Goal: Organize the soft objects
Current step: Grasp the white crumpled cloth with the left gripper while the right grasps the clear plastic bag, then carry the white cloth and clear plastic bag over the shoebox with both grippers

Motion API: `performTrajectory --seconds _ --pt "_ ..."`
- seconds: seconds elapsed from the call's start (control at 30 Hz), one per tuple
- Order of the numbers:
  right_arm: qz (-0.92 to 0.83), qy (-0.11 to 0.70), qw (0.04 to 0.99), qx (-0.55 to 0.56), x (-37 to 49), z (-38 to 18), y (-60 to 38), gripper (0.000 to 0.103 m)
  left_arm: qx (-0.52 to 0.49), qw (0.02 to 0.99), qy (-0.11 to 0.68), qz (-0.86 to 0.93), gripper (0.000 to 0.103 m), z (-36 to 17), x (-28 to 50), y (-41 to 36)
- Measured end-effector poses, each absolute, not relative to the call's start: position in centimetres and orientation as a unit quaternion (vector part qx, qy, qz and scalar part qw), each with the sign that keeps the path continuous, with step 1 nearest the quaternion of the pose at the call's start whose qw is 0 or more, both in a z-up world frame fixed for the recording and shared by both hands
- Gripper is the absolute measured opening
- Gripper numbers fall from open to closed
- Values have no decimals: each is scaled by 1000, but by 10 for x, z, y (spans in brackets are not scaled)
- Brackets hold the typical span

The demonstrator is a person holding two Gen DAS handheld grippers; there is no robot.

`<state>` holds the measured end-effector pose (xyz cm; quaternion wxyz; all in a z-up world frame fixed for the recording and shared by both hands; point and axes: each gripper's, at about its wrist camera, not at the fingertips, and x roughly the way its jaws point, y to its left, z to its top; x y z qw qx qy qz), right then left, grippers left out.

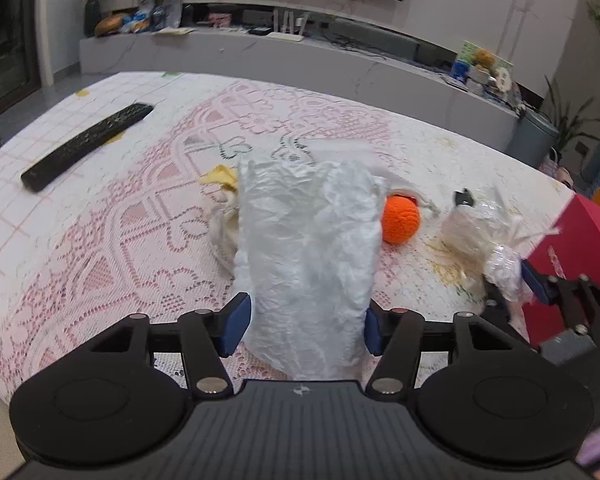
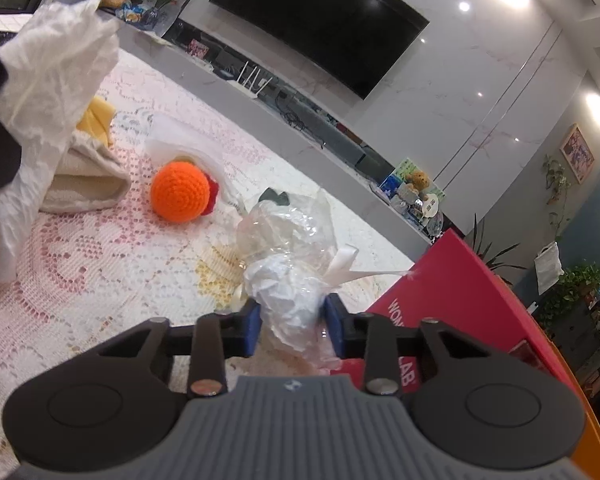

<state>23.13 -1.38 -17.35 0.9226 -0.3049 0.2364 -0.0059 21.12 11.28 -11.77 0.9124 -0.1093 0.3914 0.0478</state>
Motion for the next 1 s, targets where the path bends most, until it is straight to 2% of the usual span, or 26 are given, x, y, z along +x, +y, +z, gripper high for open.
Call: performTrajectory --seconds 0.03,0.1,0.17,0.2,0.23,0.27,0.37,0.67,1.0 --pt "-5 235 924 -300 231 -172 -14 30 -115 912 391 50 66 -119 211 115" --pt "1 231 929 -288 228 -168 -16 29 -122 911 391 47 54 -121 212 117" --pt "6 224 934 -278 222 -165 -17 28 -123 909 395 44 28 -122 213 117" --pt "11 222 937 -270 218 -162 -18 28 -122 909 396 43 24 -123 213 116" --pt "15 221 939 -263 215 -159 -19 28 -119 910 395 45 15 -122 212 115" --pt "21 221 941 -256 212 -157 -19 28 -116 911 393 45 12 -121 212 115" --pt "39 221 945 -239 202 -150 -21 28 -116 916 383 44 8 -117 208 115" --pt "96 254 953 -137 176 -117 -42 28 -100 935 339 30 8 -87 178 110" --pt "99 264 955 -92 137 -92 -71 29 -91 931 348 -67 7 -51 128 85"
